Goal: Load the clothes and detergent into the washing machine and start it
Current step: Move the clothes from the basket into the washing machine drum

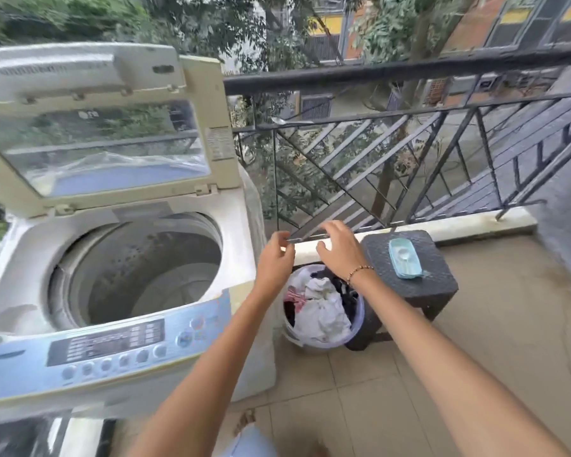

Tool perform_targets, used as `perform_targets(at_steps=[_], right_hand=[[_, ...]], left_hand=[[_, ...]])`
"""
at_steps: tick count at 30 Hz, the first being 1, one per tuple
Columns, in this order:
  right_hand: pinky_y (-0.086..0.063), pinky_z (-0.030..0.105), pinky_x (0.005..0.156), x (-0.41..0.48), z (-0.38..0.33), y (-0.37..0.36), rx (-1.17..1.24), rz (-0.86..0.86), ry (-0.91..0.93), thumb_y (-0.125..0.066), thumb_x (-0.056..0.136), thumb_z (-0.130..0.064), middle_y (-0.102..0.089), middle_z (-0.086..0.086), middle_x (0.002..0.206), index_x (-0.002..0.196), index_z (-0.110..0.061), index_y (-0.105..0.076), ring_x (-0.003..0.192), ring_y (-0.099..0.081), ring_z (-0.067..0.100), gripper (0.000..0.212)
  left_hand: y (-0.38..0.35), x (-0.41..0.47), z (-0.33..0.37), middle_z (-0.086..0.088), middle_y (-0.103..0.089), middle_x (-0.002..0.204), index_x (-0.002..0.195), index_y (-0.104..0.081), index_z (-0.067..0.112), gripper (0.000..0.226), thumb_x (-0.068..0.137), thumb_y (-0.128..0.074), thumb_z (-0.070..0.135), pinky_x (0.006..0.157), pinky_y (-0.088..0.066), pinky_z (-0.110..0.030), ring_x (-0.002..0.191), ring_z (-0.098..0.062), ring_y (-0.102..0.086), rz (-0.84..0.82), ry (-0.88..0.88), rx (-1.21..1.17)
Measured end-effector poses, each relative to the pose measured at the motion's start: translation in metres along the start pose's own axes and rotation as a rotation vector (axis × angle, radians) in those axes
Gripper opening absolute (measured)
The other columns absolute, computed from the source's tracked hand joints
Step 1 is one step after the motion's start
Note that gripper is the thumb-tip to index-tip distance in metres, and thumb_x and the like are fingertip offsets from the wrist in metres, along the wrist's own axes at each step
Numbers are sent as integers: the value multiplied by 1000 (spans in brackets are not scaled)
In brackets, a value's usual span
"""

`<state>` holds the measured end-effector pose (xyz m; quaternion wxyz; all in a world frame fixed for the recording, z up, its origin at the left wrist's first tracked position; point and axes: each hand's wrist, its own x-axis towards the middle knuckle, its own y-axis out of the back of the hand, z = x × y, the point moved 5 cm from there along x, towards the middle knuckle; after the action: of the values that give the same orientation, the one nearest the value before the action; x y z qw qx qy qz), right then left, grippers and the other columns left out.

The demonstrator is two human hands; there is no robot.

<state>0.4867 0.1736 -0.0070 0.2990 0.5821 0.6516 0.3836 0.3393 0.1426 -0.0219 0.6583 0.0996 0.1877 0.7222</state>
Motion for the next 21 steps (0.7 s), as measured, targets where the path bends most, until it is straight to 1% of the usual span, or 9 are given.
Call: perform_targets(at_steps=[3, 6, 10, 12, 14, 16, 17, 19, 21], right_hand=[[-39, 38, 105, 0, 41, -7, 36, -43, -88, -53, 87, -16, -51, 12, 129, 124, -6, -55, 121, -48, 28, 38], [-38, 39, 105, 3, 83, -25, 86, -101, -177, -54, 89, -14, -50, 14, 129, 123, -5, -55, 122, -47, 29, 35], [-40, 36, 98, 10, 139, -63, 104, -168, -255, -53, 90, -17, -52, 14, 125, 120, -6, -57, 116, -50, 29, 32], [-41, 37, 97, 15, 166, -89, 117, -219, -304, -52, 91, -19, -52, 15, 126, 118, -6, -58, 115, -51, 31, 31], [-42, 39, 97, 24, 193, -120, 133, -279, -361, -52, 91, -19, -52, 16, 125, 118, -5, -59, 112, -52, 32, 31], [-41, 38, 100, 32, 217, -153, 137, -344, -404, -53, 91, -18, -53, 17, 127, 123, -5, -57, 117, -51, 33, 35], [-39, 36, 101, 33, 224, -167, 145, -381, -424, -54, 90, -17, -53, 18, 129, 127, -5, -55, 120, -50, 33, 38], [-37, 35, 102, 37, 242, -197, 170, -457, -478, -55, 90, -15, -49, 18, 134, 128, -4, -54, 124, -47, 32, 39], [-38, 37, 101, 41, 259, -224, 188, -503, -537, -54, 90, -15, -47, 17, 136, 126, -5, -54, 124, -46, 33, 37]], left_hand=[[-40, 4, -11, -5, -58, 108, 124, -49, 10, 29, 96, -45, 17, 87, -50, -40, 96, -25, -61, -53, 59, 0], [-77, 17, -39, -10, -59, 115, 124, -49, 8, 29, 97, -44, 18, 89, -49, -40, 99, -25, -59, -94, 150, 18], [-116, 37, -89, -2, -56, 110, 121, -52, 10, 28, 97, -44, 22, 87, -46, -34, 99, -19, -55, -121, 284, 52], [-135, 46, -121, -3, -60, 107, 117, -53, 11, 26, 96, -46, 23, 86, -46, -35, 100, -22, -58, -131, 363, 50], [-154, 60, -154, -6, -60, 103, 114, -56, 7, 24, 95, -47, 19, 82, -44, -33, 98, -24, -58, -142, 429, 49], [-174, 75, -190, -7, -59, 102, 113, -55, 3, 23, 96, -49, 16, 82, -42, -31, 97, -23, -57, -152, 499, 36], [-180, 80, -204, -9, -59, 104, 113, -54, 3, 22, 96, -49, 16, 84, -42, -33, 99, -23, -56, -148, 548, 29], [-199, 92, -237, -20, -61, 113, 112, -52, 3, 20, 96, -49, 16, 90, -45, -41, 106, -34, -58, -124, 671, 2], [-217, 101, -258, -25, -59, 120, 118, -49, -1, 27, 96, -46, 13, 94, -43, -41, 112, -39, -55, -149, 743, 14]])
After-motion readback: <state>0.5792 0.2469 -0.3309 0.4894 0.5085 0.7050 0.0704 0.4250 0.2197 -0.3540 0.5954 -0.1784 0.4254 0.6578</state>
